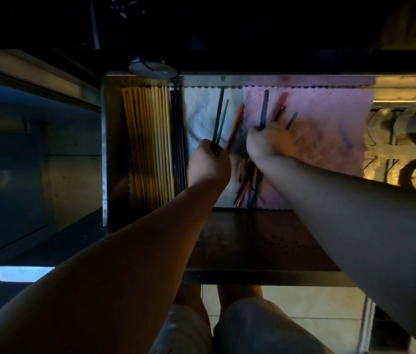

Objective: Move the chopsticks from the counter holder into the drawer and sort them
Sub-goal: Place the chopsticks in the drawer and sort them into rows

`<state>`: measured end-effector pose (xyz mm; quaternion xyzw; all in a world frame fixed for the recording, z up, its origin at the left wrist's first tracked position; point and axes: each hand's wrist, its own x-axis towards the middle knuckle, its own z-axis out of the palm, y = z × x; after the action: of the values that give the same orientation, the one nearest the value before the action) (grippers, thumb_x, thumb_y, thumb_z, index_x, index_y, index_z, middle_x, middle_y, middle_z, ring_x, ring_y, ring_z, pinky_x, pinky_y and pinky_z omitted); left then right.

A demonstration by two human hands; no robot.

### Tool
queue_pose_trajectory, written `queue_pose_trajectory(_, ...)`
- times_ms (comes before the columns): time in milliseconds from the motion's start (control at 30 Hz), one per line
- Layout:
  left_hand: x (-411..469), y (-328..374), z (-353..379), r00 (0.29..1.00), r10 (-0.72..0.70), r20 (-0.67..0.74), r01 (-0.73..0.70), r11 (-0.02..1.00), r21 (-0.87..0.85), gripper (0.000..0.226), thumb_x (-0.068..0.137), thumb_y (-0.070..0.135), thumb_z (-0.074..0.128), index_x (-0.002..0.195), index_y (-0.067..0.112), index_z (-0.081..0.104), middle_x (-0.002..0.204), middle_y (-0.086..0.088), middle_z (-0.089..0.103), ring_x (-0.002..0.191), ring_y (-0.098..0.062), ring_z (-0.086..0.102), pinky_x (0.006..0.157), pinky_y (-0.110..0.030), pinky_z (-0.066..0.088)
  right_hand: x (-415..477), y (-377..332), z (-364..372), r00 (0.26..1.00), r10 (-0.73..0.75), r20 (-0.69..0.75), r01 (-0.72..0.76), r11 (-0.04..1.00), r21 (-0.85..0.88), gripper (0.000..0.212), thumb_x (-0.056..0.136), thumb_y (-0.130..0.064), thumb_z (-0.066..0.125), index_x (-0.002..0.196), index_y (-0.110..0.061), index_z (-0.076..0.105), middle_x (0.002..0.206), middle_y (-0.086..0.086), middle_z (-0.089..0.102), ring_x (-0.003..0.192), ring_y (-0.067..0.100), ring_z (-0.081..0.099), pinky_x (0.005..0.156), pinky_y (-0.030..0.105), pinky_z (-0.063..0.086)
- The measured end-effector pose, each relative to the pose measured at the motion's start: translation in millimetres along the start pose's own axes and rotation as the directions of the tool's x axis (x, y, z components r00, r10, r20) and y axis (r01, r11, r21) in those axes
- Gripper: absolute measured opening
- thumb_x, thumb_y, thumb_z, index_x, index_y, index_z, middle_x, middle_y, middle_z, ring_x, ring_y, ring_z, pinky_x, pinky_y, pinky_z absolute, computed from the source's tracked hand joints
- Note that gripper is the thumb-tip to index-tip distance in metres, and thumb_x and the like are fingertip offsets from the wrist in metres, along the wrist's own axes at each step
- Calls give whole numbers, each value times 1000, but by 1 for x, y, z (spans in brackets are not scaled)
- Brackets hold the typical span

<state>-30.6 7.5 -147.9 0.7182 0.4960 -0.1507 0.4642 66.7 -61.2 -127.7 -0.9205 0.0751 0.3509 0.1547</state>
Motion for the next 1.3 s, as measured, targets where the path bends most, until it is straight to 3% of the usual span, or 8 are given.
queue_pose_trajectory(200, -3, 13, 10, 998, 25, 60, -28, 998, 49, 16, 88, 22, 54, 100, 15, 62, 89, -6, 66, 84, -30, 64, 67, -34, 52, -2, 23, -10, 983, 16, -182, 18, 983, 184, 36, 100, -24, 38, 121, 1, 54, 111, 13, 61, 101, 26, 58, 73, 26, 33)
queue_pose_trajectory(333, -6, 23, 27, 986, 76, 145, -90, 992, 87, 19, 87, 23, 63, 98, 9, 69, 90, -16, 70, 86, -32, 66, 62, -30, 41, -11, 45, -43, 994, 61, -94, -24, 937, 349, 37, 104, -19, 30, 130, 1, 47, 125, 14, 50, 121, 28, 46, 81, 28, 25)
queue_pose_trajectory(400, -6, 24, 38, 983, 95, 157, -117, 984, 137, 26, 86, 30, 67, 101, 9, 71, 94, -18, 71, 90, -34, 67, 63, -31, 42, -15, 56, -51, 995, 70, -72, -33, 903, 428, 36, 104, -20, 33, 131, -1, 47, 123, 13, 48, 107, 22, 44, 81, 26, 23)
queue_pose_trajectory(567, -6, 18, 61, 987, 124, 101, -151, 931, 333, 39, 86, 49, 61, 103, 14, 65, 99, -15, 69, 93, -36, 65, 71, -38, 50, 6, 75, -28, 991, 133, -8, -92, 722, 686, 18, 83, -35, 50, 74, -20, 52, 66, 5, 50, 60, 23, 50, 62, 36, 40)
queue_pose_trajectory(800, -4, 28, 67, 989, 98, 112, -137, 892, 432, 38, 80, 27, 62, 113, 7, 62, 110, -19, 68, 102, -37, 65, 77, -36, 50, 26, 91, -21, 981, 167, 98, -190, 732, 654, 22, 90, -14, 53, 69, -17, 49, 59, 0, 44, 49, 14, 44, 41, 20, 36)
queue_pose_trajectory(1067, -5, 23, 64, 993, 58, 105, -92, 932, 350, 33, 86, 26, 57, 111, 4, 56, 108, -21, 65, 99, -38, 61, 72, -35, 45, 36, 86, 3, 983, 168, 69, -179, 838, 515, 27, 78, -14, 66, 58, -22, 50, 56, -4, 51, 50, 13, 50, 52, 24, 42)
queue_pose_trajectory(1200, -6, 20, 63, 997, 27, 67, -44, 966, 254, 25, 88, 25, 51, 104, 7, 55, 101, -19, 65, 93, -38, 62, 73, -38, 47, 37, 85, 9, 990, 141, 12, -133, 897, 423, 9, 79, -22, 69, 83, -14, 67, 75, 0, 60, 73, 17, 60, 63, 26, 45)
queue_pose_trajectory(1300, -6, 21, 59, 999, 17, 36, -25, 973, 230, 24, 91, 24, 49, 105, 7, 57, 103, -19, 65, 94, -37, 61, 71, -34, 43, 40, 84, 14, 991, 132, -15, -115, 910, 399, 31, 76, -34, 73, 93, -9, 69, 87, 1, 69, 81, 19, 66, 68, 29, 53)
